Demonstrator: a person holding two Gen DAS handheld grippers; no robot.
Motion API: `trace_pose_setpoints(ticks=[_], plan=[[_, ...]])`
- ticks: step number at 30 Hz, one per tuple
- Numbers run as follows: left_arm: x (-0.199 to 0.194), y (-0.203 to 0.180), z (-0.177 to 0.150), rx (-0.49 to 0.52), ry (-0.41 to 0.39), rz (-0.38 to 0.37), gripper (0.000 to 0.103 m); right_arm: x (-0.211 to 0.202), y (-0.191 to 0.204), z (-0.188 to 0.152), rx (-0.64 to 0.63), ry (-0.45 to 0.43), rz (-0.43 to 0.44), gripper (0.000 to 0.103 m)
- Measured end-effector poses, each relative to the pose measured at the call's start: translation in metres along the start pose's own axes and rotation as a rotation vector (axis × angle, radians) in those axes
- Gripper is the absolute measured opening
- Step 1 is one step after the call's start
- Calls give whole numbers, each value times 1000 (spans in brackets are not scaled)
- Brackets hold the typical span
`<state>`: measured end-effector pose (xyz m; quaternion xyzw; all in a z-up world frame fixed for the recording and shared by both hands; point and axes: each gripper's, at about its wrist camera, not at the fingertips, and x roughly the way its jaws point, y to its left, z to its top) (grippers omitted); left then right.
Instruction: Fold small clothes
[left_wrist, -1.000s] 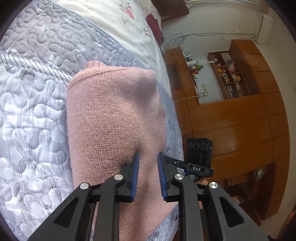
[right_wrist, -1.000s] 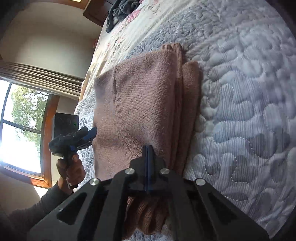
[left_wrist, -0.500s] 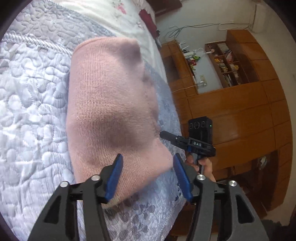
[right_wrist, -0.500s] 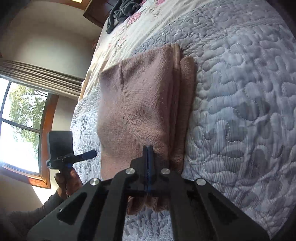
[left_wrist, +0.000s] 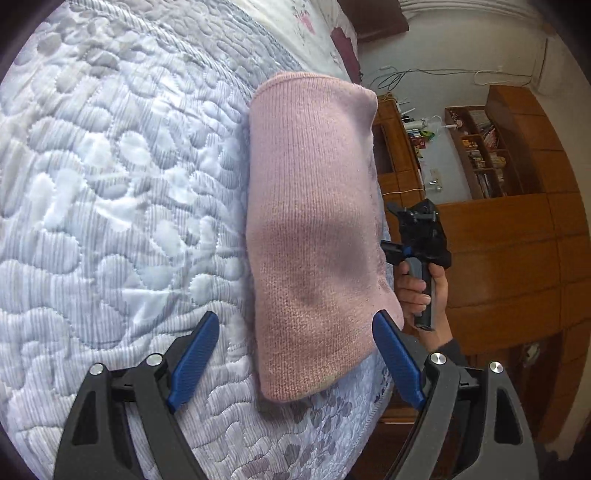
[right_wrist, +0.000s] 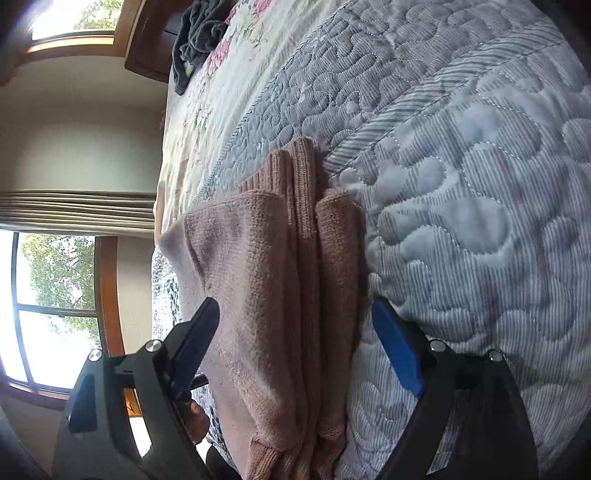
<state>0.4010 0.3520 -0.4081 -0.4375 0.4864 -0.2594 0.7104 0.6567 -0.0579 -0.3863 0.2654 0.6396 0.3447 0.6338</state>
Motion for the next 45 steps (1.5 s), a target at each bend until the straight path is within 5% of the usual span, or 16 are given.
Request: trace_pose_setpoints(ticks=[7,14,17,19,20,21,24,35,45], plan=[[34,-9,12,-22,50,-104,85,22,12,8,-49,40,-5,87],[65,-23,17,-22,98,-104,85,39,23,12,-80,18,33,87],[73,-28,16,-36,111,-41,84,49,30,13,-82,4,41,73],[76,-35,15,-23,122,23,71,54,31,12,-73,-11,57,58],[77,-36,15,-22,130,68,51,55,31,12,-68,-24,64,52],[76,-33,16,-51,126,78,40,55,31,11,-66,-36,72,50],[71,-34,15,-77,106,72,31,51,30,6,-60,-62,82,45],[41,-79,9,40,52,128,26,41,65,-11,-83,-117,113,40],[-42,-104,-30,95,-5,176,26,70,127,-56,-131,-69,186,40]])
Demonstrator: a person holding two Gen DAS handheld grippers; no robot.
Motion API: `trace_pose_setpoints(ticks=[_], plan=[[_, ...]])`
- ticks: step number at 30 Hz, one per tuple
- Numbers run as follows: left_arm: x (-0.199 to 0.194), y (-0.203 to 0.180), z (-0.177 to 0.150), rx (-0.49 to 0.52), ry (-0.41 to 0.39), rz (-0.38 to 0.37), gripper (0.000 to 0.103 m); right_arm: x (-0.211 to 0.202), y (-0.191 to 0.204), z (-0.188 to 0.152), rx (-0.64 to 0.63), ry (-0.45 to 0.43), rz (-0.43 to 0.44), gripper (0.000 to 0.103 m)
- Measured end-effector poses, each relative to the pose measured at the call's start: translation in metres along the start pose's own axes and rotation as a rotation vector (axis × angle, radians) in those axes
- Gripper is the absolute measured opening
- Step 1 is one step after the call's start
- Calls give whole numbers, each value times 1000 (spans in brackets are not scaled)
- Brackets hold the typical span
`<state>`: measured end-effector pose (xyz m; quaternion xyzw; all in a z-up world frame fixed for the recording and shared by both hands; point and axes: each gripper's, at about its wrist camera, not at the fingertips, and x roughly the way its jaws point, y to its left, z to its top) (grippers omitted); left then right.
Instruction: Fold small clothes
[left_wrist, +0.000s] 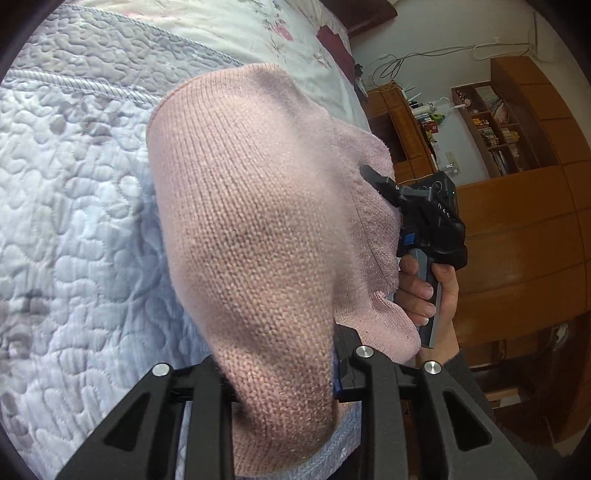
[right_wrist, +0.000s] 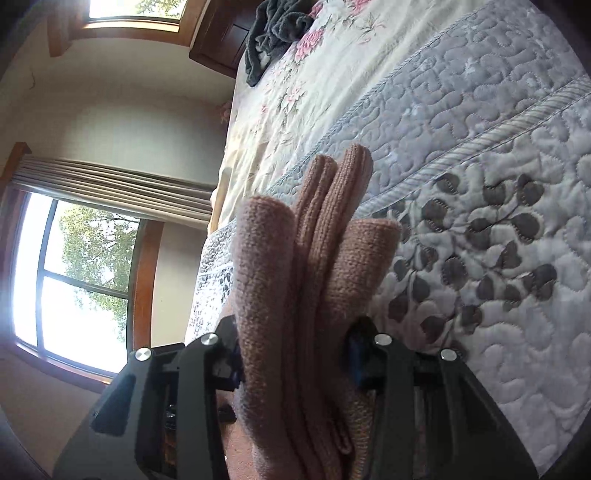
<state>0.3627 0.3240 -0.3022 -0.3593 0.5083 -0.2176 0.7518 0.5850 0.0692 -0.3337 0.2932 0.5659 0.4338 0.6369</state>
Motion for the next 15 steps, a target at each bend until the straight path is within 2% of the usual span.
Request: trace_pose_setpoints(ticks=[9,12,15], plan=[[-83,24,-57,-46,-69,66,26,70,47,-67,5,93,93,40],[-99,43,-79,-69,-80,70,26,91,53,-88,13,127,108,40],[-99,65,-100,-103,-73,74,26,108,43,-105,26,168,88,40]])
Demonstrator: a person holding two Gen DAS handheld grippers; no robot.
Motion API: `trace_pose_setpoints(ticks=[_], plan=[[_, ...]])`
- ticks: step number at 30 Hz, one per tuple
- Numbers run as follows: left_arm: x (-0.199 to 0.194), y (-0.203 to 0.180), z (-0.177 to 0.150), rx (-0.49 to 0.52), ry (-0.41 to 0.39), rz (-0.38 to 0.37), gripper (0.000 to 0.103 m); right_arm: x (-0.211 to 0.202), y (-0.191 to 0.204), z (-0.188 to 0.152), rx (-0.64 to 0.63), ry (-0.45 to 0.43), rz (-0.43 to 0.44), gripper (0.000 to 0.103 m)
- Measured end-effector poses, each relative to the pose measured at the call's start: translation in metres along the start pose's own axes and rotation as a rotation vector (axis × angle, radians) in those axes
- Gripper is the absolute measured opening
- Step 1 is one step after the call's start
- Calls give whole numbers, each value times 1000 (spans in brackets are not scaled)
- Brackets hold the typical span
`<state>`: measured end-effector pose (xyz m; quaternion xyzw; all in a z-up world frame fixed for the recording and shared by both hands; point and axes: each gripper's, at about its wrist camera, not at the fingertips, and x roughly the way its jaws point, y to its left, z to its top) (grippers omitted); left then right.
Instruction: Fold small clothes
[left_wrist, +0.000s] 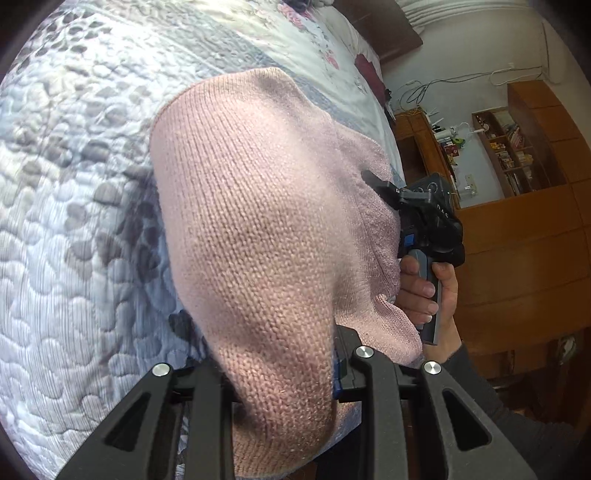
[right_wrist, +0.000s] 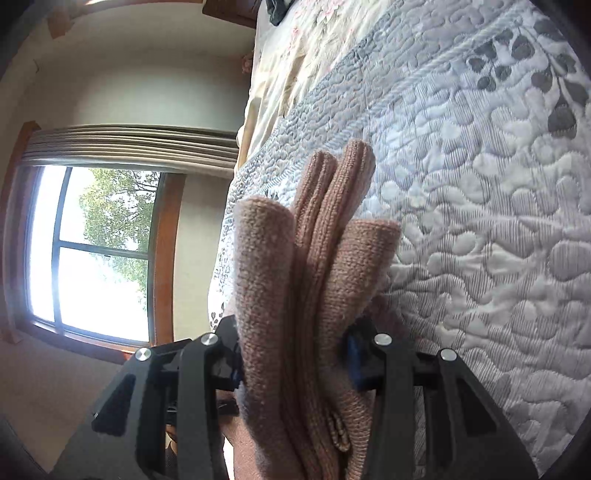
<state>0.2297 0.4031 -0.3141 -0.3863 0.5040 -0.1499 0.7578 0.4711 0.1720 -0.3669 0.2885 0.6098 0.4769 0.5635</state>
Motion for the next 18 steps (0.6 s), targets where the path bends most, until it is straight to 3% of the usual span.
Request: trace_pose_setpoints(ticks=[4,7,8,10,11,13,14,16,18], plan=[[24,22,-15,-37,24,21,28,14,-27,-16,20,35,-70,42],[32,35,-24,-67,-15,50,42,6,-42,-19,41,28,-101,51],[33,34,-24,-73,-26,79,51,-1,-41,-20,33,18,-127,56],[21,27,-27,-52,-52,176,58,-19,-26,-24,-11,-26,-208,68],[9,20,-29,-33,-86,265,68,-27,-14,-31,-42,-65,-239,72],[-17,-7,-40,63,-195,413,71,-49,6,-42,-101,-124,-259,72],[-27,-22,-48,132,-240,448,73,-54,15,-47,-124,-137,-261,70],[-39,-50,-64,250,-286,397,75,-59,23,-57,-180,-133,-297,63],[-31,-67,-71,302,-267,283,75,-47,27,-65,-211,-103,-346,51]])
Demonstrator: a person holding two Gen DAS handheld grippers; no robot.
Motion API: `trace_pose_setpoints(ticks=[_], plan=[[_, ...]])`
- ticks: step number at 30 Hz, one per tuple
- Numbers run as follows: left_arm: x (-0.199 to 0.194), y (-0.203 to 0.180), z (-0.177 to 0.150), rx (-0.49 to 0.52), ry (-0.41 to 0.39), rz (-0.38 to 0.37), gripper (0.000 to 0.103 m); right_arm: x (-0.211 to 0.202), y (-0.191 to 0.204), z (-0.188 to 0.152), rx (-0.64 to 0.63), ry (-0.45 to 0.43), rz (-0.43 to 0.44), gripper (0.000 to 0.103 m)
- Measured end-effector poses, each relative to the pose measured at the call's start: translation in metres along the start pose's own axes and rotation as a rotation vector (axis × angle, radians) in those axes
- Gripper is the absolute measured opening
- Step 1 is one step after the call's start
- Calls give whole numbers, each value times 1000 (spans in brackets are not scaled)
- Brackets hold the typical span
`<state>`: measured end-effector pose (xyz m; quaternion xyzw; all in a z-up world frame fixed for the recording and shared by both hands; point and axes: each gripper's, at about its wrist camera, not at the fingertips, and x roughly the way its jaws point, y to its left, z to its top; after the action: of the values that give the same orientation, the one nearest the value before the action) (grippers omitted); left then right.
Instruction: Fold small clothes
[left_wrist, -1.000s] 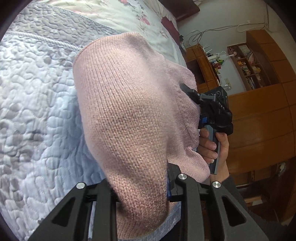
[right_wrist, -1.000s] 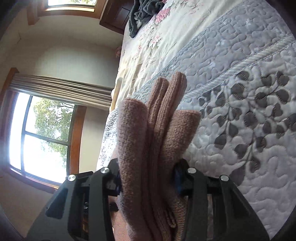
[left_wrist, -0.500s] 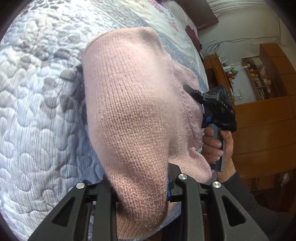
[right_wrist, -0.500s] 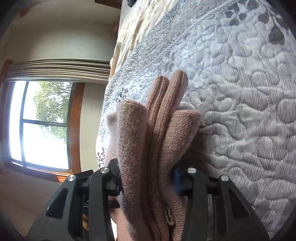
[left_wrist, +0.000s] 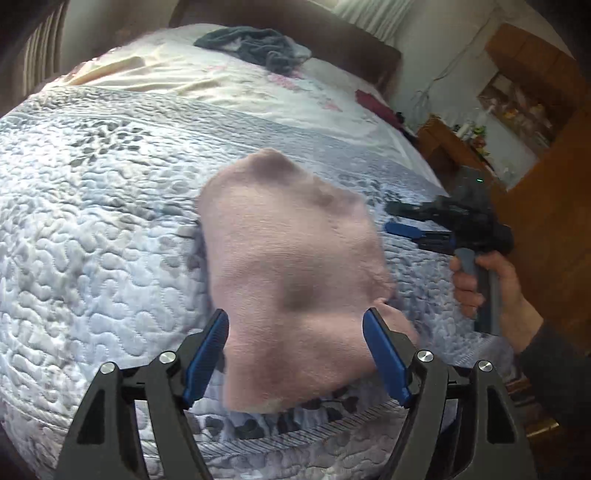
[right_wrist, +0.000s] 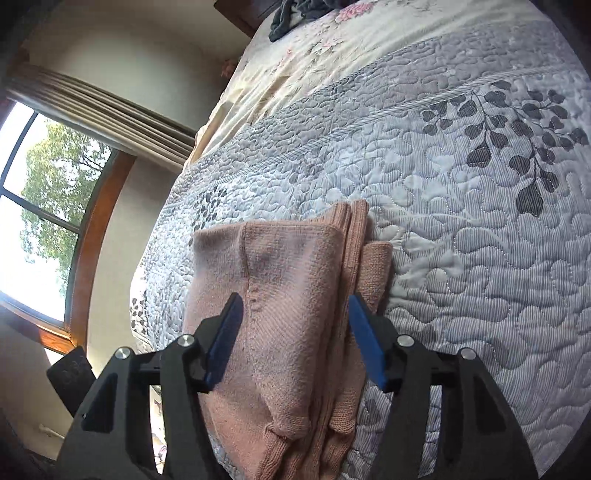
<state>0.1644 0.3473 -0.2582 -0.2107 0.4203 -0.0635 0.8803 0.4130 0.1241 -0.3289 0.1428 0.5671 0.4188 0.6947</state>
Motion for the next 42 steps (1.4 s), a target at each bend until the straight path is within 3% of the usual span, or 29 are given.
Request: trace_pose_setpoints(ticks=[1,2,3,4,7,10,16,19,22,24,25,27,29,33,35,38,40,42], plan=[[8,-5,-4,3,19,-43,75,9,1,-2,8,27,-2,37],[19,-8,-10,6,49,-53,75,19,0,-4,15,55,-21,30],[31,-8,-17,2,85,-57,74,25,-2,-5,18,65,-60,12],[41,-1,-27,-8,120,-76,74,28,-4,-7,25,59,-66,9],[68,1,-37,-21,182,-89,74,20,-8,-6,64,-14,-75,8],[66,-1,-31,-42,206,-142,72,31,-32,-9,145,-5,-108,8],[31,34,54,-128,43,-270,73,20,-18,-2,99,-33,-82,15],[62,59,93,-173,73,-292,72,0,14,2,9,-97,-75,15],[109,80,108,-212,150,-316,72,23,30,2,-66,12,-84,15],[125,86,109,-233,156,-316,65,46,18,-2,-88,81,-189,3],[129,86,107,-235,157,-314,62,50,7,-3,-78,82,-193,0],[127,84,104,-228,169,-285,52,46,-7,-2,-28,76,-163,0],[111,75,104,-202,168,-270,52,31,5,-6,-44,60,-155,0],[72,43,97,-56,162,-339,53,8,47,-36,-177,87,-122,0],[86,43,85,-44,222,-260,52,21,40,-50,-170,154,-163,0],[113,56,70,-68,278,-201,31,32,18,-60,-132,177,-204,0],[105,58,72,-93,260,-196,31,21,25,-61,-115,154,-204,0],[83,50,71,-81,223,-200,40,6,42,-65,-144,131,-194,0]])
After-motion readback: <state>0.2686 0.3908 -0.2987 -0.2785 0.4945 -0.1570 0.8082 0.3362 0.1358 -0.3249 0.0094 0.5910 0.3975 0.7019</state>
